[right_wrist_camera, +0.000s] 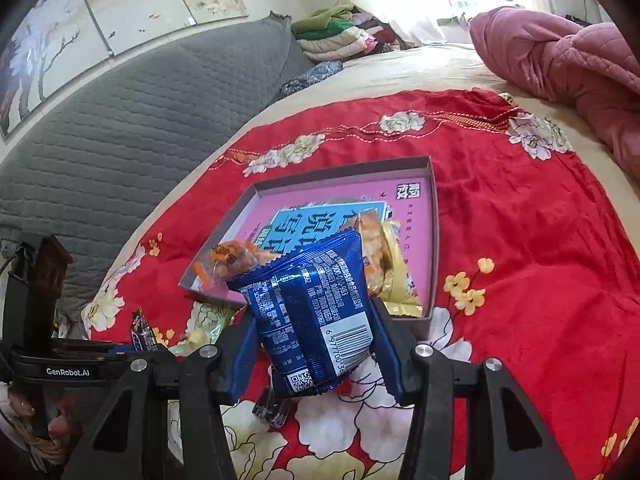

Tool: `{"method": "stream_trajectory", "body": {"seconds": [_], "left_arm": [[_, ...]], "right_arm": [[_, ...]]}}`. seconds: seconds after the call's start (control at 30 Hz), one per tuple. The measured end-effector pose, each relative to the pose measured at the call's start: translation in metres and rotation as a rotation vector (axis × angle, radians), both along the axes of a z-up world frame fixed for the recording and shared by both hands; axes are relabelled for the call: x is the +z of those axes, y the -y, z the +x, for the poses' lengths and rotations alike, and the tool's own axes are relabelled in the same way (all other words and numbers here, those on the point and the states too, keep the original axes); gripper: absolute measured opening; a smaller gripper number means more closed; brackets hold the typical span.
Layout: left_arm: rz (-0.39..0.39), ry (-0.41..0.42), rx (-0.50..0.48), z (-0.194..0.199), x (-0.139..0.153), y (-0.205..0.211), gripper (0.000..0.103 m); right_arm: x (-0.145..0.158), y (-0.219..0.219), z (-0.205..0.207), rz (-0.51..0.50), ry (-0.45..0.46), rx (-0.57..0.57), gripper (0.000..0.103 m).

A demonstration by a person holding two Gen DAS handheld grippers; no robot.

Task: Organize snacks
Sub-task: 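Lower the chocolate bar into the tray with left tool while right tool carries the blue packet over it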

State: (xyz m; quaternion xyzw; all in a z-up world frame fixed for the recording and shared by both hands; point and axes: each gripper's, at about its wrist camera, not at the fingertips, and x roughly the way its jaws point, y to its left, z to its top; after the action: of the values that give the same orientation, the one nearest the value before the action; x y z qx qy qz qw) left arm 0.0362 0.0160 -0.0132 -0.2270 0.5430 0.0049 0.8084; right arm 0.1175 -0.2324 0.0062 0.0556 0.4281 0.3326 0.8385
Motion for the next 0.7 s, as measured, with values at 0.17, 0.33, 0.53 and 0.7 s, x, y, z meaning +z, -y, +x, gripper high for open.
{"method": "stream_trajectory", "body": {"seconds": [0.17, 0.33, 0.53, 0.7], "left_arm": [[0.024, 0.029, 0.016, 0.011, 0.005, -0.001, 0.03], [0.038, 0.04, 0.04, 0.024, 0.006, -0.007, 0.03], [0.057, 0.057, 0.049, 0.041, 0.006, -0.01, 0.03], [0.087, 0.08, 0.042, 0.053, 0.009, -0.007, 0.03]], "right_arm": [[0.002, 0.003, 0.004, 0.005, 0.008, -0.021, 0.052], [0.003, 0.008, 0.012, 0.018, 0.014, -0.051, 0.052], [0.004, 0.012, 0.021, 0.036, 0.017, -0.083, 0.052], [0.002, 0.015, 0.028, 0.044, 0.005, -0.099, 0.052]]}}
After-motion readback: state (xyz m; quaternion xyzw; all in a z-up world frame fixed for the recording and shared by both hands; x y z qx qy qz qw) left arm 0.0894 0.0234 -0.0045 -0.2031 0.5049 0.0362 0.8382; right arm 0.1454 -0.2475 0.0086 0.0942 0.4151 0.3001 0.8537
